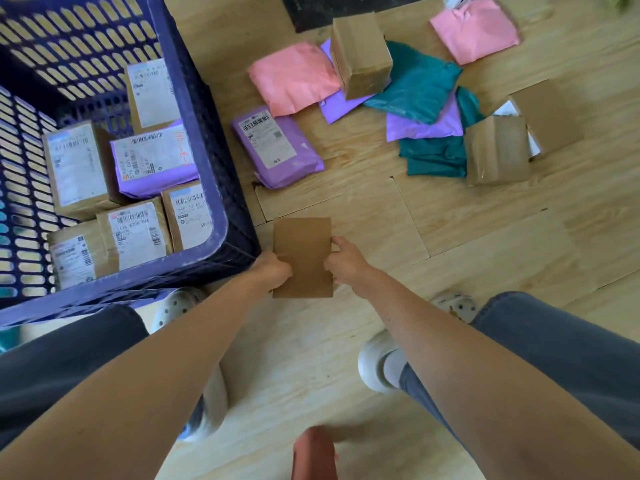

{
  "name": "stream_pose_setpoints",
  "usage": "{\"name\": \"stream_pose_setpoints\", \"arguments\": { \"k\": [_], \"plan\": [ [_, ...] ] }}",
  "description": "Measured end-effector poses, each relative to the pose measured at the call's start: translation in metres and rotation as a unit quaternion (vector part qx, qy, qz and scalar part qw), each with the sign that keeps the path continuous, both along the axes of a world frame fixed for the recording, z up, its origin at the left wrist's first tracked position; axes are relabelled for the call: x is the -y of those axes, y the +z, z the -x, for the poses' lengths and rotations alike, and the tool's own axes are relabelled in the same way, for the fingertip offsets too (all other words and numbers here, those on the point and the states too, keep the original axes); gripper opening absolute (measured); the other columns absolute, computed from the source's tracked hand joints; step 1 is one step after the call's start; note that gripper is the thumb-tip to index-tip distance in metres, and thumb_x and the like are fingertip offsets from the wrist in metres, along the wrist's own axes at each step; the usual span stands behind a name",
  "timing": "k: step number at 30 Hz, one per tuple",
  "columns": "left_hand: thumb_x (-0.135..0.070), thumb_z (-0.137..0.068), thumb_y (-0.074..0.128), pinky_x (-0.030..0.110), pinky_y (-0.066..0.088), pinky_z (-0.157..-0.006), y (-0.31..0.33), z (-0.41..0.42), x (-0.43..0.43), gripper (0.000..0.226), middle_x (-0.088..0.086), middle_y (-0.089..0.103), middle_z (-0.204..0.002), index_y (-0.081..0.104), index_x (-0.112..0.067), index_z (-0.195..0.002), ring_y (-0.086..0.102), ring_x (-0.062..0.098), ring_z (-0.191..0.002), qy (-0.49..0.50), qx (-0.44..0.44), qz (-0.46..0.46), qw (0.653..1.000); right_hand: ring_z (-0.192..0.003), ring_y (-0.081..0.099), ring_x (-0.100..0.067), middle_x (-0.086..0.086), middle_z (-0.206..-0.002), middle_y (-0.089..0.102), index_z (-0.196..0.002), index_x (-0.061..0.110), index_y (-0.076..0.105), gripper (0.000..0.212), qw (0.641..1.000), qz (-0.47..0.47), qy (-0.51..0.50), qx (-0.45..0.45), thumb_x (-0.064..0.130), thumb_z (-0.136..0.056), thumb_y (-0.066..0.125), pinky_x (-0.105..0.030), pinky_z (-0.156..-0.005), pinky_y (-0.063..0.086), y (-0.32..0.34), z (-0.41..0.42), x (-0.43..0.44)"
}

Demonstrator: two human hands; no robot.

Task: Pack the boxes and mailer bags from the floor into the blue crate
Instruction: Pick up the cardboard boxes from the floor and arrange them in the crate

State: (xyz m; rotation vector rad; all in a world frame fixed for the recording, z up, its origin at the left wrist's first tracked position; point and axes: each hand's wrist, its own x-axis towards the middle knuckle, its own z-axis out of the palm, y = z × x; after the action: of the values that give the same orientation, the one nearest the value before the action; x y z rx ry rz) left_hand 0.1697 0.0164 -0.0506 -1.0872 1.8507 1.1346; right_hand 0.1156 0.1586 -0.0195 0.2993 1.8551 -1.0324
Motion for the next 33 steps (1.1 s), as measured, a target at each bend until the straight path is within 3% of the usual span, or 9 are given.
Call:
{"name": "stream_pose_setpoints", "arguments": {
  "k": [5, 8, 12, 18, 21, 23, 26, 28, 33],
  "plan": [
    [-0.009, -0.087, 0.055, 0.029, 0.047, -0.074, 0.023, 0.010, -0.010, 0.046, 0.007, 0.053, -0.111, 0.043, -0.010, -0.131, 0.053, 0.022, -0.095, -0.019, -0.050, -0.008, 0.999, -0.101, 0.055, -0.024, -0.005, -0.107, 0.057, -0.131, 0.014, 0.048, 0.043, 0.996, 0.018, -0.090, -0.024, 0.003, -0.089, 0.049, -0.043, -0.097, 0.047, 0.012, 0.001, -0.009],
    [-0.009, -0.087, 0.056, 0.029, 0.048, -0.081, 0.047, 0.016, -0.019, 0.055, 0.006, 0.056, -0.125, 0.041, -0.017, -0.139, 0.056, 0.021, -0.102, -0.030, -0.122, -0.028, 0.992, -0.100, 0.058, -0.022, -0.007, -0.117, 0.061, -0.121, 0.018, 0.052, 0.031, 0.986, 0.024, -0.161, -0.047, 0.018, -0.091, 0.056, -0.037, -0.089, 0.049, 0.026, 0.007, -0.016],
    [-0.030, -0.095, 0.053, 0.020, 0.034, -0.094, 0.090, 0.016, -0.028, 0.059, 0.000, 0.040, -0.147, 0.027, -0.026, -0.148, 0.047, 0.012, -0.120, -0.090, -0.212, -0.039, 0.972, -0.111, 0.056, -0.027, -0.008, -0.129, 0.056, -0.131, 0.011, 0.049, 0.054, 0.976, -0.021, -0.187, -0.113, 0.044, -0.089, 0.057, -0.037, -0.094, 0.046, 0.060, 0.032, -0.024],
    [-0.026, -0.101, 0.039, -0.005, 0.032, -0.070, 0.146, 0.015, -0.030, 0.051, -0.004, 0.042, -0.130, 0.021, -0.028, -0.149, 0.040, 0.005, -0.110, -0.107, -0.343, -0.049, 0.932, -0.125, 0.049, -0.027, -0.005, -0.141, 0.046, -0.141, 0.016, 0.041, 0.079, 0.968, -0.023, -0.158, -0.192, 0.065, -0.080, 0.054, -0.046, -0.106, 0.040, 0.137, 0.052, -0.028],
    [-0.026, -0.102, 0.037, 0.019, 0.028, -0.110, 0.173, 0.011, -0.024, 0.052, -0.006, 0.031, -0.149, 0.017, -0.038, -0.148, 0.031, 0.015, -0.137, -0.118, -0.396, -0.049, 0.909, -0.125, 0.049, -0.025, 0.000, -0.141, 0.047, -0.141, 0.023, 0.038, 0.110, 0.968, 0.013, -0.153, -0.198, 0.086, -0.053, 0.056, -0.047, -0.106, 0.040, 0.173, 0.051, -0.022],
    [-0.027, -0.100, 0.041, 0.033, 0.020, -0.118, 0.193, 0.006, -0.017, 0.054, -0.007, 0.018, -0.156, 0.018, -0.041, -0.147, 0.016, 0.017, -0.145, -0.128, -0.434, -0.061, 0.890, -0.126, 0.049, -0.024, 0.002, -0.142, 0.048, -0.142, 0.029, 0.034, 0.128, 0.969, 0.025, -0.144, -0.197, 0.095, -0.034, 0.056, -0.047, -0.103, 0.041, 0.195, 0.045, -0.017],
    [-0.033, -0.093, 0.055, 0.012, 0.045, -0.094, 0.226, 0.000, -0.004, 0.057, -0.002, 0.023, -0.150, 0.029, -0.047, -0.141, 0.040, 0.010, -0.124, -0.080, -0.474, -0.060, 0.875, -0.115, 0.054, -0.020, 0.003, -0.133, 0.053, -0.142, 0.027, 0.028, 0.109, 0.968, 0.066, -0.107, -0.217, 0.082, -0.055, 0.064, -0.041, -0.092, 0.047, 0.234, 0.025, -0.001],
    [-0.030, -0.089, 0.062, 0.015, 0.047, -0.089, 0.247, -0.004, 0.010, 0.060, 0.001, 0.030, -0.144, 0.033, -0.046, -0.139, 0.043, 0.012, -0.117, -0.075, -0.489, -0.031, 0.869, -0.118, 0.051, -0.019, 0.005, -0.132, 0.050, -0.145, 0.030, 0.021, 0.107, 0.963, 0.082, -0.088, -0.241, 0.075, -0.060, 0.069, -0.041, -0.098, 0.043, 0.248, 0.018, 0.013],
    [-0.028, -0.078, 0.075, 0.027, 0.047, -0.078, 0.303, -0.015, 0.060, 0.081, 0.002, 0.046, -0.128, 0.028, -0.042, -0.142, 0.053, 0.019, -0.105, -0.083, -0.495, 0.083, 0.861, -0.105, 0.062, -0.022, 0.002, -0.126, 0.058, -0.136, 0.034, 0.033, 0.131, 0.951, 0.110, -0.086, -0.277, 0.088, -0.023, 0.071, -0.046, -0.082, 0.055, 0.262, 0.021, 0.057]
  ]
}}
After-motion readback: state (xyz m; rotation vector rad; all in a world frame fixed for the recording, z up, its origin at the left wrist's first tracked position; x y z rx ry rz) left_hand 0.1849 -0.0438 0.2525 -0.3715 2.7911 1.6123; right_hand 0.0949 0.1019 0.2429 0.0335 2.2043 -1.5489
